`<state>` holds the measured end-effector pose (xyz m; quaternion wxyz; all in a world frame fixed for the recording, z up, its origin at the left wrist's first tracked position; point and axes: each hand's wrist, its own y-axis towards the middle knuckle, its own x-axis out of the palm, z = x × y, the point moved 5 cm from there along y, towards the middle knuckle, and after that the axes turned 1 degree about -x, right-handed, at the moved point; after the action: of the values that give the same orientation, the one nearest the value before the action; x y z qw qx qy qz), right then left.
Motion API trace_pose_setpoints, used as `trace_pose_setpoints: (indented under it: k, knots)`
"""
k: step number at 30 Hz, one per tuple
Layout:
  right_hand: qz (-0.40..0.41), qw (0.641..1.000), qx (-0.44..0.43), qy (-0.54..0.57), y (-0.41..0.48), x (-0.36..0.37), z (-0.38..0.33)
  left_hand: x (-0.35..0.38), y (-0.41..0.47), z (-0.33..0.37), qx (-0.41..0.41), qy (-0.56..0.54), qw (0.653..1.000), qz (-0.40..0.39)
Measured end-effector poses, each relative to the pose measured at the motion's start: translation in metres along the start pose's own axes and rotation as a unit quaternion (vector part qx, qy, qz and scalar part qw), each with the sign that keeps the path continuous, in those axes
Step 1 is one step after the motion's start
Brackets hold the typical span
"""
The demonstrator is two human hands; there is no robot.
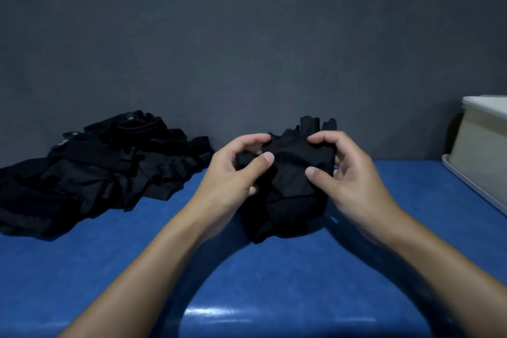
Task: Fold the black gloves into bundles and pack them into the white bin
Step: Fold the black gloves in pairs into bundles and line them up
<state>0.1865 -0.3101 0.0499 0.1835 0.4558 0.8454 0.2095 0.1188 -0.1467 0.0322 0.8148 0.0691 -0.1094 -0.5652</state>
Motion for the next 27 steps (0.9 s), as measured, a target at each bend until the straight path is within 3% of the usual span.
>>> trace_pose_setpoints:
  k: [4, 8, 11, 14, 23, 25, 27]
  knots:
    - [0.053, 0.991, -0.016, -0.123, 0.002, -0.025, 0.000, -0.014, 0.005, -0.012, 0.036, 0.221, 0.974, 0.026]
    - [0.057, 0.986, 0.005, -0.156, -0.007, -0.044, 0.004, -0.006, -0.001, -0.034, 0.008, 0.493, 0.866, -0.085]
    - [0.048, 0.987, 0.020, -0.152, -0.012, -0.050, 0.007, 0.000, -0.005, -0.045, -0.007, 0.582, 0.799, -0.148]
    - [0.051, 0.986, 0.026, -0.155, -0.014, -0.054, 0.009, -0.007, -0.002, -0.049, -0.013, 0.628, 0.765, -0.140]
    - [0.055, 0.989, 0.024, -0.134, -0.006, -0.044, 0.014, -0.042, 0.012, -0.042, -0.019, 0.657, 0.746, -0.113]
    - [0.054, 0.990, 0.022, -0.131, -0.005, -0.042, 0.015, -0.035, 0.013, -0.035, 0.026, 0.627, 0.774, -0.089]
    - [0.052, 0.991, 0.024, -0.120, -0.005, -0.041, 0.015, -0.026, 0.013, -0.029, 0.056, 0.523, 0.848, -0.061]
